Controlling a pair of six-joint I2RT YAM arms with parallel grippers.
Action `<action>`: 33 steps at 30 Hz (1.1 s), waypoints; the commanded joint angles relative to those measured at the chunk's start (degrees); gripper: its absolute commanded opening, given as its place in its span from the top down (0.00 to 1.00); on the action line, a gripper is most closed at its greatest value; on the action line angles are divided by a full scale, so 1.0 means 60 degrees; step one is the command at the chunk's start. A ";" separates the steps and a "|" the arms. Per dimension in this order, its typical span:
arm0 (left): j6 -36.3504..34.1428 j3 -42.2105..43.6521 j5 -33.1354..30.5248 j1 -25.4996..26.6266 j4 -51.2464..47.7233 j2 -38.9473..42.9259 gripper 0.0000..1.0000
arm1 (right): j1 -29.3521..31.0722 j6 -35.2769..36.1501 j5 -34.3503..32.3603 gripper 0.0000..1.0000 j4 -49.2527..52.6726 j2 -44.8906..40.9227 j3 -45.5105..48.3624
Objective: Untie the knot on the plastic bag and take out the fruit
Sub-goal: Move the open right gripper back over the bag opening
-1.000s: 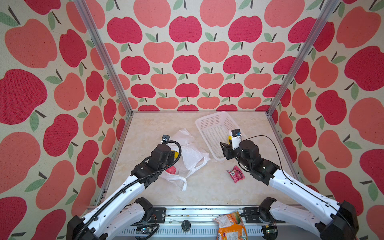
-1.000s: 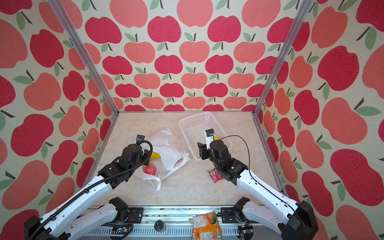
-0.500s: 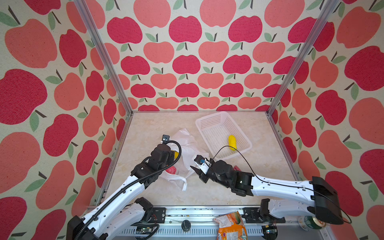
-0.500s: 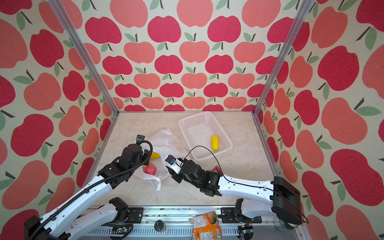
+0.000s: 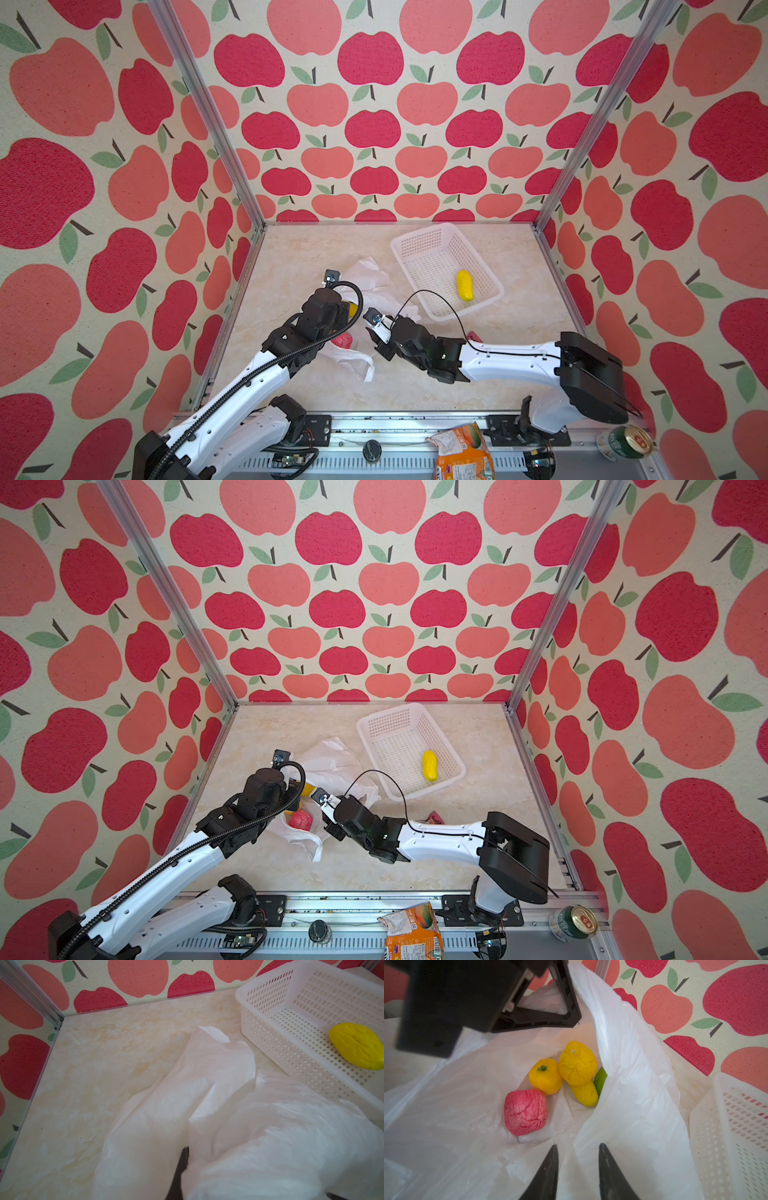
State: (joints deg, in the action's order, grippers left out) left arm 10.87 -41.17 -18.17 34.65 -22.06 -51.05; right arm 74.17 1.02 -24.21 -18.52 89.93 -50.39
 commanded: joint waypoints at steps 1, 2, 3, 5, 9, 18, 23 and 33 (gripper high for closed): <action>0.0019 0.0019 -0.0099 0.0038 0.0022 -0.0017 1.00 | -0.0133 -0.0447 -0.0772 0.66 0.0003 0.0299 -0.0357; 0.0019 0.0020 -0.0104 0.0039 0.0024 -0.0018 1.00 | -0.0194 -0.0543 -0.0849 0.66 0.0036 0.0371 -0.0388; 0.0019 0.0020 -0.0119 0.0036 0.0026 -0.0014 1.00 | -0.0256 -0.0664 -0.0979 0.66 0.0111 0.0444 -0.0418; 0.0019 0.0020 -0.0107 0.0039 0.0002 -0.0003 1.00 | -0.0396 -0.0886 -0.1336 0.66 0.0332 0.0558 -0.0513; 0.0019 0.0035 -0.0091 0.0038 0.0010 0.0036 1.00 | -0.0667 -0.1341 -0.1828 0.66 0.0905 0.0753 -0.0733; 0.0019 0.0020 -0.0120 0.0039 0.0015 -0.0003 1.00 | 0.0056 -0.0355 -0.1536 0.59 0.0294 0.1067 -0.0936; 0.0019 0.0022 -0.0122 0.0039 0.0024 0.0013 1.00 | 0.0687 0.0365 -0.1105 0.51 -0.0923 0.0943 -0.0509; 0.0048 0.0092 -0.0163 0.0045 0.0001 0.0238 1.00 | 0.0851 -0.0664 -0.0257 0.43 -0.1058 0.2625 -0.1413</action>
State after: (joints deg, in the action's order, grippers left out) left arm 10.90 -40.82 -19.99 34.06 -22.48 -50.98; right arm 79.50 -0.40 -28.62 -25.61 101.71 -56.27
